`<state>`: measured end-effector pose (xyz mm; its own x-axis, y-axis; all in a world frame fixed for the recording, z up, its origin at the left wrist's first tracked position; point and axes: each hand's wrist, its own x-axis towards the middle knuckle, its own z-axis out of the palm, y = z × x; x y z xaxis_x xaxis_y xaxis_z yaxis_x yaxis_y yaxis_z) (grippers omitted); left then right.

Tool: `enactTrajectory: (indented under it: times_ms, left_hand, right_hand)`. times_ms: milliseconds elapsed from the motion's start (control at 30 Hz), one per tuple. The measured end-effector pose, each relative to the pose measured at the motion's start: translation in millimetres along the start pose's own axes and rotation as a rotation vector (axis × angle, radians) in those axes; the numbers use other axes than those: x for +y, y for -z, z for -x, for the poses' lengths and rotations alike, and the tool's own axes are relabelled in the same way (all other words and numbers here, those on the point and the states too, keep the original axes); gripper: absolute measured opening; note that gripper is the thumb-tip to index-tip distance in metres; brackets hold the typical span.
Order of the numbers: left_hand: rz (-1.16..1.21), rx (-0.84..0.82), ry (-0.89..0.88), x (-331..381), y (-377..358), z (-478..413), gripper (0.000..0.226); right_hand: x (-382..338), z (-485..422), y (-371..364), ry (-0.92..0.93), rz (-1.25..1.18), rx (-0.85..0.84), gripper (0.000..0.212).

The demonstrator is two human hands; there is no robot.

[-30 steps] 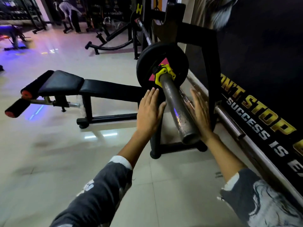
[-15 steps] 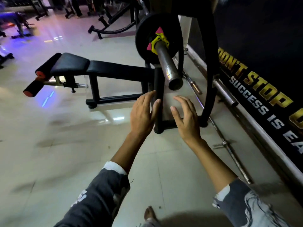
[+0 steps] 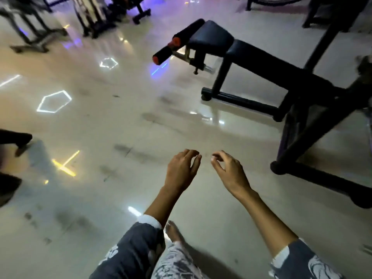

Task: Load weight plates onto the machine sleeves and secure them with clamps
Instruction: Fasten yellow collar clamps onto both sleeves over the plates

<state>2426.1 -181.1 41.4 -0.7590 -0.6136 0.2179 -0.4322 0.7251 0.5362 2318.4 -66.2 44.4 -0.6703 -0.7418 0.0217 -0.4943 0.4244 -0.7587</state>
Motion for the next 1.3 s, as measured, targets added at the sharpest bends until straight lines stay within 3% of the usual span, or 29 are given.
enactTrajectory:
  times_ms: [233,500,833,1100,1300]
  left_hand:
    - [-0.022,0.02,0.285,-165.8,59.0,-72.9,0.025]
    - [0.025,0.008,0.404,-286.0,87.6,-193.7,0.022]
    - [-0.026,-0.032,0.366,-445.3,121.7,-476.8,0.018]
    - [-0.068,0.029,0.375,-573.8,154.5,-701.2,0.021]
    - [-0.023,-0.022,0.325,-693.6,176.5,-880.8,0.023]
  right_hand:
    - [-87.3,-140.5,-149.8,0.055,0.044,-0.242,0.02]
    - [-140.2,-294.8,-227.1,0.032,0.089,-0.322,0.019]
    - [-167.8,-607.6,-294.6,-0.022,0.048,-0.371,0.015]
    - [-243.2,-856.0,-378.2,0.068,0.096,-0.362,0.017]
    - [-285.9,-1043.2,-437.1,0.005,0.106,-0.294,0.018]
